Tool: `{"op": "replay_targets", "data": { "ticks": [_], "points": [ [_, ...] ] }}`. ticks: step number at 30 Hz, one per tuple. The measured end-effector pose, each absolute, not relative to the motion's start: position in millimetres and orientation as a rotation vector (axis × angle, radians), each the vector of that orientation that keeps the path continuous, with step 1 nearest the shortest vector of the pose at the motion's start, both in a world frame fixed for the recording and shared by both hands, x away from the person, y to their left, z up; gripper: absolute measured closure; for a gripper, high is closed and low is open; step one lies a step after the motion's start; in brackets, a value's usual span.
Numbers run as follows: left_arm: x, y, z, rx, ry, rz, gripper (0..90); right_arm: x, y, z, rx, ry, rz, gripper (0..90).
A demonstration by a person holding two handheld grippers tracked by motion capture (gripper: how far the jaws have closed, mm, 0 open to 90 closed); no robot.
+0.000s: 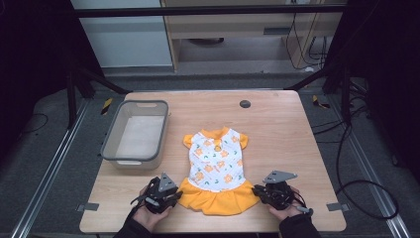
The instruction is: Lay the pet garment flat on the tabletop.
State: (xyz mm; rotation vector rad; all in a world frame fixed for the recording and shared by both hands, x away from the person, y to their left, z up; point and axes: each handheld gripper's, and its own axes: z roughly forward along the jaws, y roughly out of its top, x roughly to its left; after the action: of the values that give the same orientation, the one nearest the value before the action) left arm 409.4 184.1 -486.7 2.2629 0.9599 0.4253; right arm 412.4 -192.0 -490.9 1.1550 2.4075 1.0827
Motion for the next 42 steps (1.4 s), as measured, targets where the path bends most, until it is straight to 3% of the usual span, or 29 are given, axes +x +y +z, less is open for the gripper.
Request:
{"op": "replay_targets", "data": {
  "ticks": [4,7,10,15,24,36,42],
  "points": [
    [407,191,-474,2.175,0.942,0.490,53.9,412,-196,-485,1.156,2.345,1.151,75.6],
    [408,197,-465,2.105,0.941,0.510,51.7,413,-198,-481,1.146,2.299,1.204,75.6],
    [413,198,-458,2.052,0.940,0.502,53.6,417,-198,-477,1.132,2.271,1.229,77.7],
    [428,185,-446,2.006,0.904,0.488,70.3,433,-192,-469,1.140,2.209,1.303,87.8],
    [453,150,-452,2.048,0.879,0.459,86.9,462,-172,-470,1.138,2.196,1.313,90.0],
    [470,141,-493,2.183,0.943,0.409,83.9,484,-143,-498,1.150,2.298,1.183,90.0],
    [470,143,-495,2.159,0.962,0.383,82.4,484,-141,-505,1.154,2.325,1.108,90.0]
  ]
}}
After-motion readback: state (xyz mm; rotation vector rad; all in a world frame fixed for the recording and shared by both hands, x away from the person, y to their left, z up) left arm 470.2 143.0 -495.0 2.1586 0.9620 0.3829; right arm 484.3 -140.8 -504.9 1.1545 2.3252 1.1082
